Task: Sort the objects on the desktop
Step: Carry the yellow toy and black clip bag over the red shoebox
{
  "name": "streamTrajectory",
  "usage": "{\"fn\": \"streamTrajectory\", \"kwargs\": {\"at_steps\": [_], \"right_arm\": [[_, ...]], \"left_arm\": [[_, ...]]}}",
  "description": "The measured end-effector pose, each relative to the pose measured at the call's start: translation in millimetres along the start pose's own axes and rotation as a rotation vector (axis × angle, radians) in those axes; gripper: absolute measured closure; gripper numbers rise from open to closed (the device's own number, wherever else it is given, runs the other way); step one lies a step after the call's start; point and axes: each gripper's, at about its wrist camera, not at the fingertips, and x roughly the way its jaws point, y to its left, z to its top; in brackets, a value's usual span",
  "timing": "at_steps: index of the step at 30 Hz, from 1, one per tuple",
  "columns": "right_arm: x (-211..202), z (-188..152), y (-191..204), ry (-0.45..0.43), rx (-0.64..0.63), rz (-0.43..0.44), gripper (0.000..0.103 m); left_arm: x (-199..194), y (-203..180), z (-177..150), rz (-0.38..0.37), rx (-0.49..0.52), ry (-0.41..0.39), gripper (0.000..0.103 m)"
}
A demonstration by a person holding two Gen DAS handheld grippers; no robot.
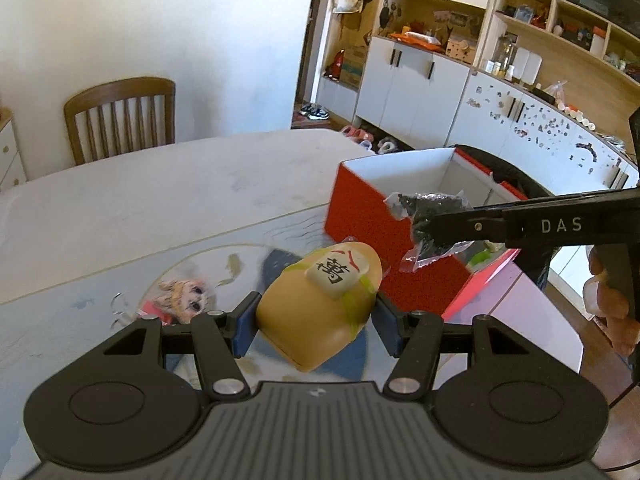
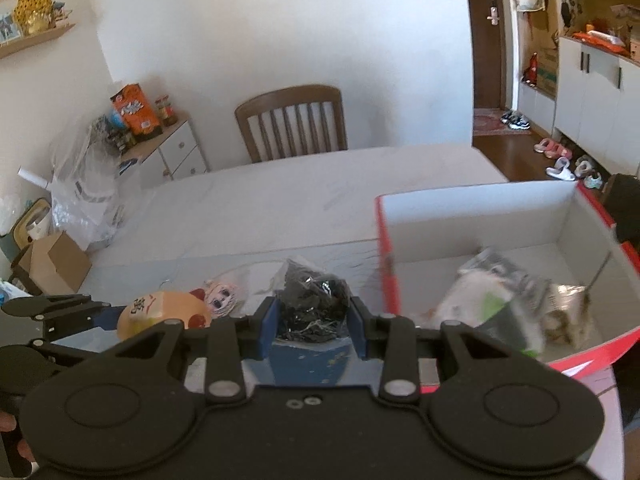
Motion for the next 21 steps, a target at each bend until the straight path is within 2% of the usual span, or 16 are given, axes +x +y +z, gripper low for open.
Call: {"fn": "streamTrajectory", "kwargs": {"at_steps": [10,21], "right_arm": [[-22,1,-52,-0.034,0.029,-0.032,0.066],[-38,0,-119,-0.069,0.083,-0.084,0.066]], "left_arm": [[18,-50,20,-0.024,0.039,-0.017,0.044],[57,-112,47,-0.056,0.130,-0.017,0.044]]}}
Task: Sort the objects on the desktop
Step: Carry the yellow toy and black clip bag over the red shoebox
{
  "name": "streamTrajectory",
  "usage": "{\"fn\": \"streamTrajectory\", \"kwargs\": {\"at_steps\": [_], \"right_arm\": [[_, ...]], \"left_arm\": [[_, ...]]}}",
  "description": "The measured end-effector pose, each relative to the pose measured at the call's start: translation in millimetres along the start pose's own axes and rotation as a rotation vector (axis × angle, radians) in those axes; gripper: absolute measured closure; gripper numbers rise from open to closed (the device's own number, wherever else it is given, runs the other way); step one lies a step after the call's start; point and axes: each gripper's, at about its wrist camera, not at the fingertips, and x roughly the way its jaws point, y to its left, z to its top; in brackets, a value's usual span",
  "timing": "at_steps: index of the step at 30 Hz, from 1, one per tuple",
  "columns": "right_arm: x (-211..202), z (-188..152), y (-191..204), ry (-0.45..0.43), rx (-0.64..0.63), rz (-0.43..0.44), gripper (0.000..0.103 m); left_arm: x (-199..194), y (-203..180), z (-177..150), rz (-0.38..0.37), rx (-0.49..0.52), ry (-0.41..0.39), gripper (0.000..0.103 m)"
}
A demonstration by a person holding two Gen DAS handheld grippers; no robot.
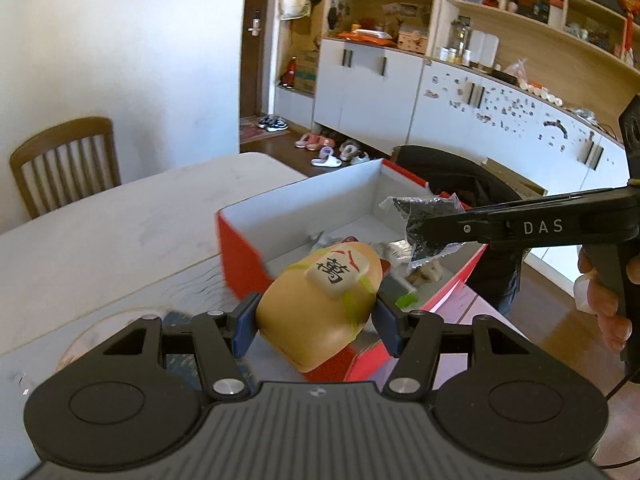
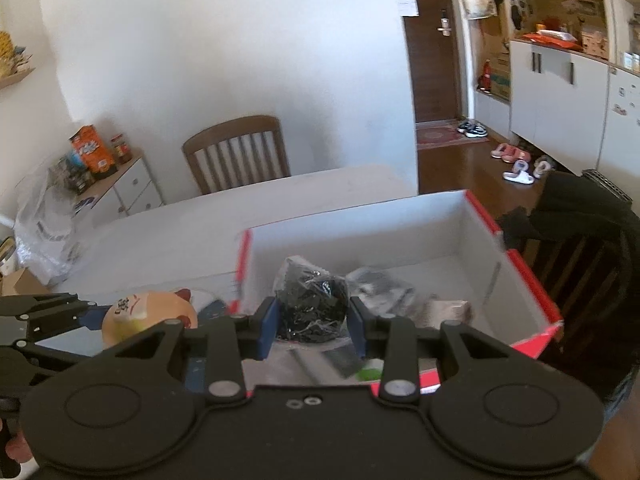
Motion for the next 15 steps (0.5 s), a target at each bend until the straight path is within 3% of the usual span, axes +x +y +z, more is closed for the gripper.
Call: {"fn": "streamTrajectory", "kwargs": {"at_steps": [10,15], "right_arm": [[10,3,-51,0.016,0.048,-0.049,0.066],[21,5,-61,0.030,0.043,-0.056,0.066]], "left_arm": [[47,-31,40,-0.009,0.091,-0.003,0.044],[76,-32,57,-0.015,0.083,0.037,0.044]]}}
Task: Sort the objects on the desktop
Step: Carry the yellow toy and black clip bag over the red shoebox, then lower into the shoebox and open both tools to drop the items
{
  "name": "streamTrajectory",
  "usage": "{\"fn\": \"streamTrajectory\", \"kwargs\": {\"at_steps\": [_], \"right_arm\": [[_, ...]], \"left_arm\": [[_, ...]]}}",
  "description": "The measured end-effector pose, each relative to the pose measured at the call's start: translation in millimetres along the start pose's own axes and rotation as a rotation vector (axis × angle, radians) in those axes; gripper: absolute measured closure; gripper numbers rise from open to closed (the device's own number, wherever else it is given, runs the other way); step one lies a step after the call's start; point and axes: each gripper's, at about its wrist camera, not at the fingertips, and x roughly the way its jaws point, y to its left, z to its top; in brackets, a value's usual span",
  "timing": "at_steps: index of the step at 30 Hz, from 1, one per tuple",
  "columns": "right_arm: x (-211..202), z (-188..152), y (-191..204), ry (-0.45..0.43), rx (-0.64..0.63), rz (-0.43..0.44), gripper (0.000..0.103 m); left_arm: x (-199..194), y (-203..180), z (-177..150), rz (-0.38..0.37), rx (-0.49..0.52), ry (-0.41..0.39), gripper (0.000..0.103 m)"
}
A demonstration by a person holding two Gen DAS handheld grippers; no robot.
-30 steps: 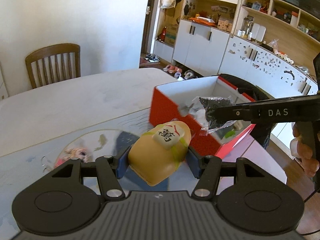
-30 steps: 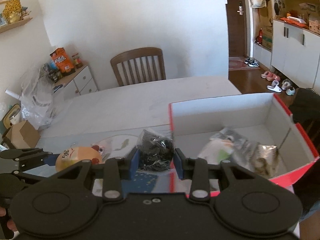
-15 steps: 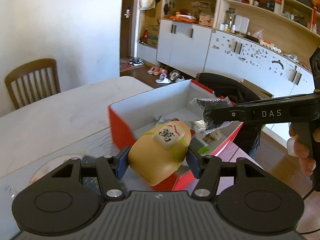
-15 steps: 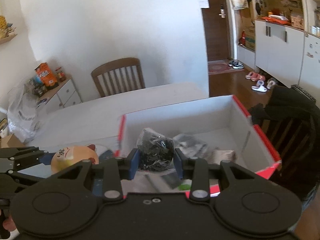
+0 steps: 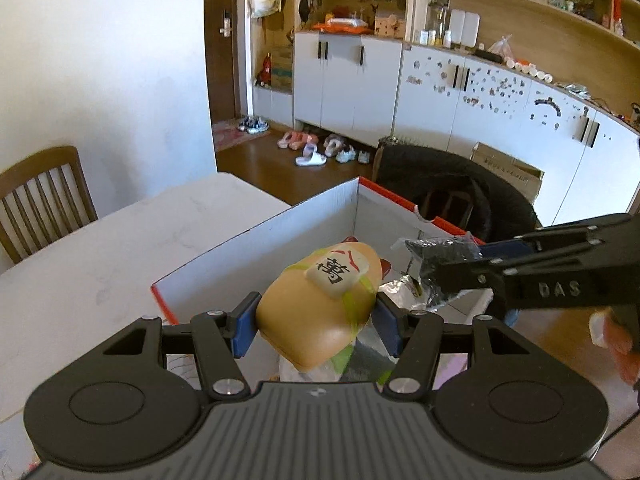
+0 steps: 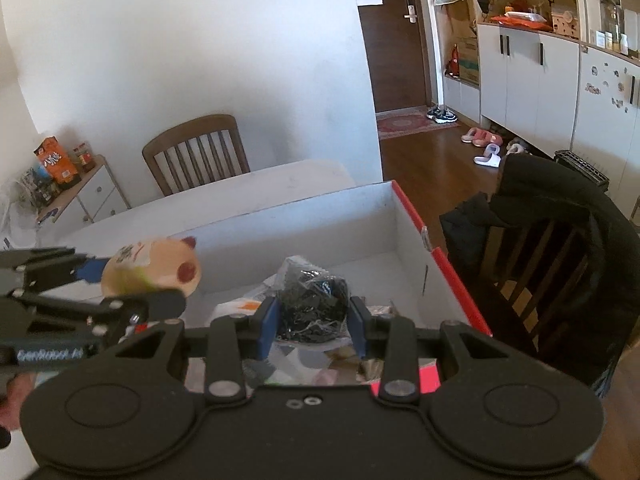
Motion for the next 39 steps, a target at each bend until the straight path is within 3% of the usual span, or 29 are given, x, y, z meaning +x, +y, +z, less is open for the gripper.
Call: {"fn": "streamTrajectory", "kwargs": {"at_steps": [12,19,32,39], "right_arm": [[48,12,-18,0.075,0.005,-0.006,0.066],[82,15,-17,0.151,-0.022,0.005,0.066],[112,11,-6,0.206,-0.129,-0.016,0.066],[112,14,-6,0.208,-0.132,-0.011,0.063]], "left_arm": [[73,19,23,0.008,-0.052,0.171,0.044],[98,28,23,0.044,-0.030,0.244,0.044],[118,29,15,0.063,-0.008,0.343,0.045],[118,29,16,0.059,-0.015,0.352,0.043]]}}
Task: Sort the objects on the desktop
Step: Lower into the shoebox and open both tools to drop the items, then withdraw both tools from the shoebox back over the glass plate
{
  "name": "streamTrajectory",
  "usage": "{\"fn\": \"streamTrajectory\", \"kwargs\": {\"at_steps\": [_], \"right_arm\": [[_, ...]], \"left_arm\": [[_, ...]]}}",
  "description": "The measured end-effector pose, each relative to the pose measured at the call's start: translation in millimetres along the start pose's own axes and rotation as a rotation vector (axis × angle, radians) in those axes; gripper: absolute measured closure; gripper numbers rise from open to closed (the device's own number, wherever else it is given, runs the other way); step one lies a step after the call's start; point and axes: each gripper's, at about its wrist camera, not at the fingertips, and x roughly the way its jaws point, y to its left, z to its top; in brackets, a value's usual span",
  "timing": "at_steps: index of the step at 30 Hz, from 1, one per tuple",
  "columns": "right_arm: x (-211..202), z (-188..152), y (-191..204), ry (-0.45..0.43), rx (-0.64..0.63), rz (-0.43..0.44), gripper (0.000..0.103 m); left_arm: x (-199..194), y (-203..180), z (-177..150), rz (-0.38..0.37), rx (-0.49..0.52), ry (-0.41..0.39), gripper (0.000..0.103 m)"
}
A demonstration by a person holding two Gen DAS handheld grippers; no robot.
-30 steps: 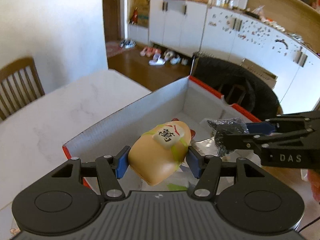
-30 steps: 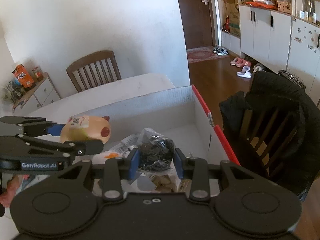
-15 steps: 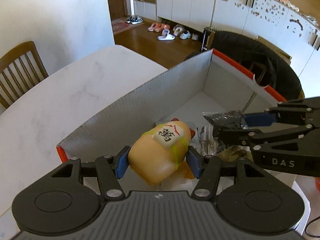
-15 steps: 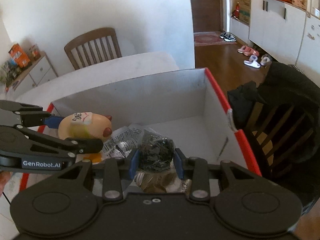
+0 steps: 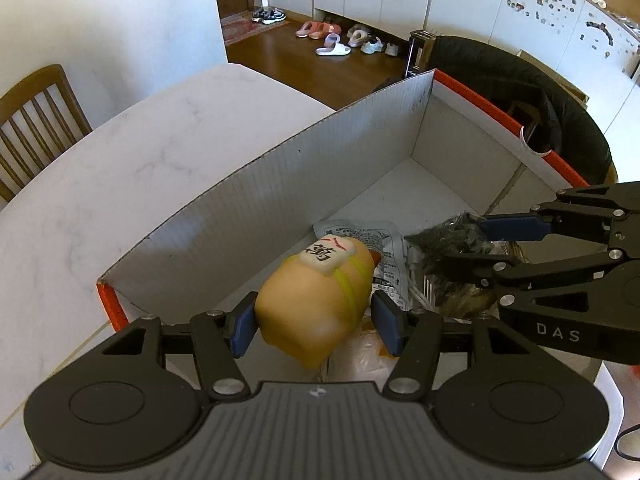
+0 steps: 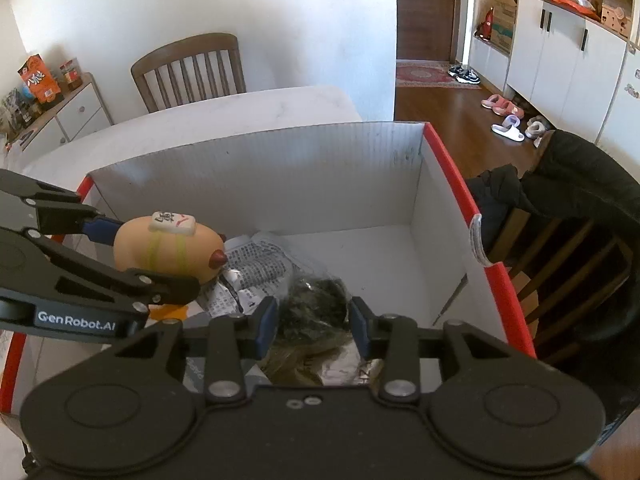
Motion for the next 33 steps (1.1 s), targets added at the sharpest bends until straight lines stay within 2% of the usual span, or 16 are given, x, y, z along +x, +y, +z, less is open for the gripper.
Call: {"fn": "streamTrajectory", "kwargs": {"at_steps": [2,6,19,26,33], "right_arm": [[0,0,-2,0.000,-0.004,0.000,0.059],[-3,-2,-3,-0.006,-0.013,-0.006,0.046],[-23,0,1,-0.025,-0.032,0.002,0.038],[-39,1,8,-0.043,-0.054,0.019,0.037],[-59,-1,15,-0.072,-0.049,0.046,0.028]], "left_arm": [[-1,0,0,0.003,-0.004,-0.006,0.037],[-6,1,-2,0.002,-0.010,-0.021,0.033],[-28,4,-15,-0.028,-0.047,-0.076,0.031],[-49,3,-25,-0.053,-0.066,-0.128,0.031],[-75,6,-40,-0.078,-0.095,-0.189,0.030]]}}
